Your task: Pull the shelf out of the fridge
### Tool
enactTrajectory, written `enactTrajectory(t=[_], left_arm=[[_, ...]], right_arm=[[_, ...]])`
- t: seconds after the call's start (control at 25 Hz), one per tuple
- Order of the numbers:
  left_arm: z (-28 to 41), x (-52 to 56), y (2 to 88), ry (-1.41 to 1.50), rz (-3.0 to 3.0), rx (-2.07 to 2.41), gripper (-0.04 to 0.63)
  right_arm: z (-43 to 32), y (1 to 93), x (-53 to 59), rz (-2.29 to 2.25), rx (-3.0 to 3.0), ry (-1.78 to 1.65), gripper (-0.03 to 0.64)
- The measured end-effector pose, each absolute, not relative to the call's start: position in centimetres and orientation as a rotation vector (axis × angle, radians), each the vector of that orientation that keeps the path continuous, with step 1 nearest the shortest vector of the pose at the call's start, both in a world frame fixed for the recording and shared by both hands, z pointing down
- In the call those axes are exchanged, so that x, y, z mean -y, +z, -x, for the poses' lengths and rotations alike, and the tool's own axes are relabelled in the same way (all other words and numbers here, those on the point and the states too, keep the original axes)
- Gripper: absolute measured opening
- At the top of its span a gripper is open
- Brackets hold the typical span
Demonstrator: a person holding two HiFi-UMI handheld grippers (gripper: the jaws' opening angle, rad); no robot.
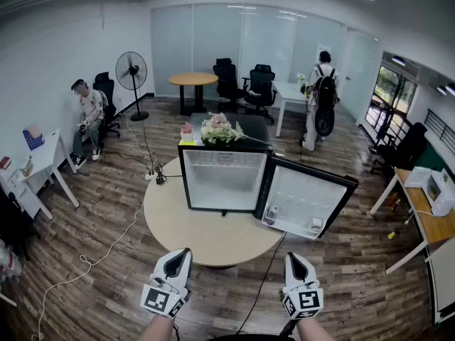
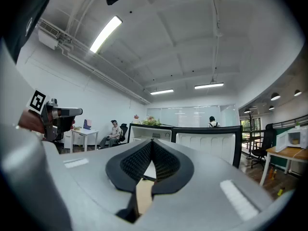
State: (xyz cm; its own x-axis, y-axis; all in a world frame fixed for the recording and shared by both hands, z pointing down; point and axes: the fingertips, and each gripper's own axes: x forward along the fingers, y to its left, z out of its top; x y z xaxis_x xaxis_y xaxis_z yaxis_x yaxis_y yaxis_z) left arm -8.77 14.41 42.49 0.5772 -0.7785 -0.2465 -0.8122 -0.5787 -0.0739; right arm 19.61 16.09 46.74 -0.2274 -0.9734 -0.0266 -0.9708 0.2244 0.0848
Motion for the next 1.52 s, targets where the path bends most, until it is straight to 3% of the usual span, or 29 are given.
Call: enactTrajectory(t=[1.04,1.08,1.12,1.52], left_arm=[[8.1,-14.2,43.3,0.275,2.654,-1.335,-0.002],[8.1,-14.3,43.3,0.276,2.656,-1.334,-0.001],[8.0,-14.3,43.3,0.277,2.658,-1.334,-0.002],[7.5,-14.4,43.5,0.265,2.655,-1.344,-0.002]], right_arm=[[-18.8,47.4,-15.9,-1.841,2.509,-0.164,0.011],[-18.1,47.6,-15.6,-1.782,2.504,-0.18,0.106],[-17.5,47.8,-15.2,-1.727,2.477,-0.212,0.578],[-17.4,46.5,-14.6,-1.652,2.411,-0.335,0.597]])
